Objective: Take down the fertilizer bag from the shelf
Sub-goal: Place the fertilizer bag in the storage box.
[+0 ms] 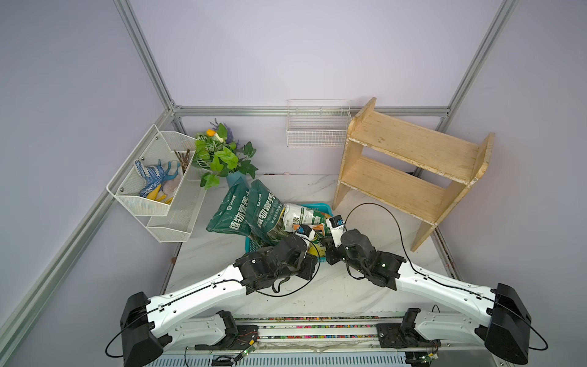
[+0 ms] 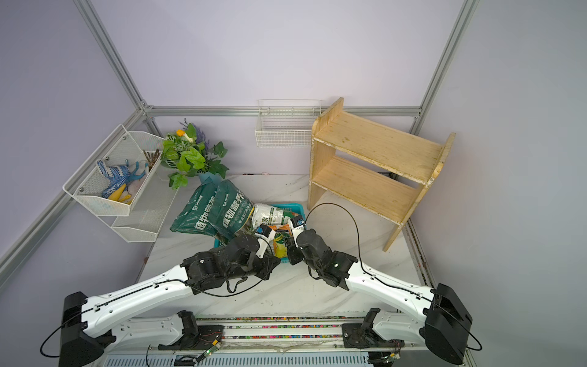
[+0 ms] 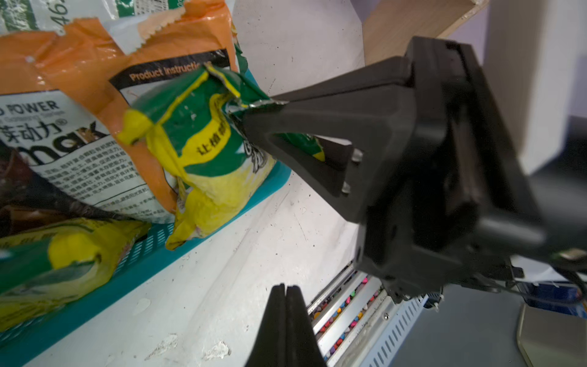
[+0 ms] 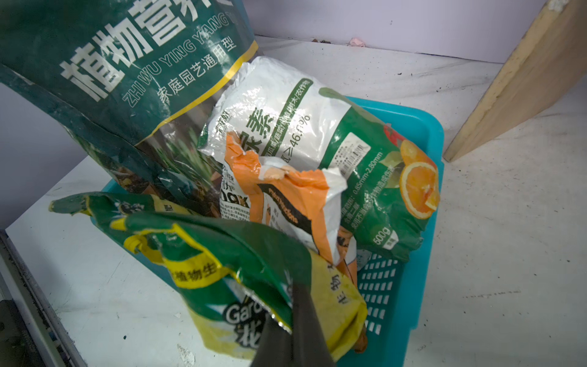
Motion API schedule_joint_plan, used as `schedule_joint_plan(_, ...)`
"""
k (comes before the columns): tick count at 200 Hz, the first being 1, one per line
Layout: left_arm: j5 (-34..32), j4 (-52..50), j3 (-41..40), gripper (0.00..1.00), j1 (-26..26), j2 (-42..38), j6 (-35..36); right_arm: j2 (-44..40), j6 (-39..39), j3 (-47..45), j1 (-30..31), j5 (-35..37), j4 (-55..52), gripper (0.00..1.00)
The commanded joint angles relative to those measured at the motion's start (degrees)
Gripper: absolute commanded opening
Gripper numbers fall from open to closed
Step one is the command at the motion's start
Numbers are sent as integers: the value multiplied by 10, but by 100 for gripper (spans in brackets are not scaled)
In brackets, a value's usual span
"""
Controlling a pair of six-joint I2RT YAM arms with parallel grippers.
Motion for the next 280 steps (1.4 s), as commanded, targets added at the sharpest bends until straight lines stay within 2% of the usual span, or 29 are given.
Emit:
schedule_joint_plan(1,-38,84,-42,0,-2,10,1,-8,7,-10,-1,-23,4,0)
schedule_joint_plan(56,-81,106,-33,0,2,95,-5,-23,5,-12,-6,-28,-5,0)
schedule_joint_plan(101,-137,91,-49,0,31,138,-56,-25,9,-11,-9,-19,-17,0)
schedule_joint_plan(145,-116,154,-141,0,95,138,-83,-10,11,-9,-8,-27,-20,0)
schedule_joint_plan(176,-102,149,-148,0,97,129,-67,4,10,3,-9,-31,-32,0)
schedule_joint_plan(200,-78,148,-154,0,95,89,-62,-15,6,-7,-8,-23,-22,0)
schedule_joint_plan(216,-63,138,-156,0,90,39,-53,-37,5,-18,-8,-13,-12,10)
schedule_joint_plan(221,-62,130,-155,5,88,21,-51,-45,3,-21,-9,-6,-11,15)
schedule_joint_plan(244,-64,98,-145,52,80,-80,-36,-83,-1,-35,-10,24,-4,19)
schedule_joint_plan(254,-70,85,-139,68,79,-125,-31,-98,-3,-43,-11,33,3,21)
schedule_joint_plan(268,-85,63,-130,85,79,-180,-30,-116,-5,-53,-12,39,12,26)
schedule_joint_plan(280,-98,46,-121,97,79,-220,-28,-124,-6,-54,-12,45,11,37)
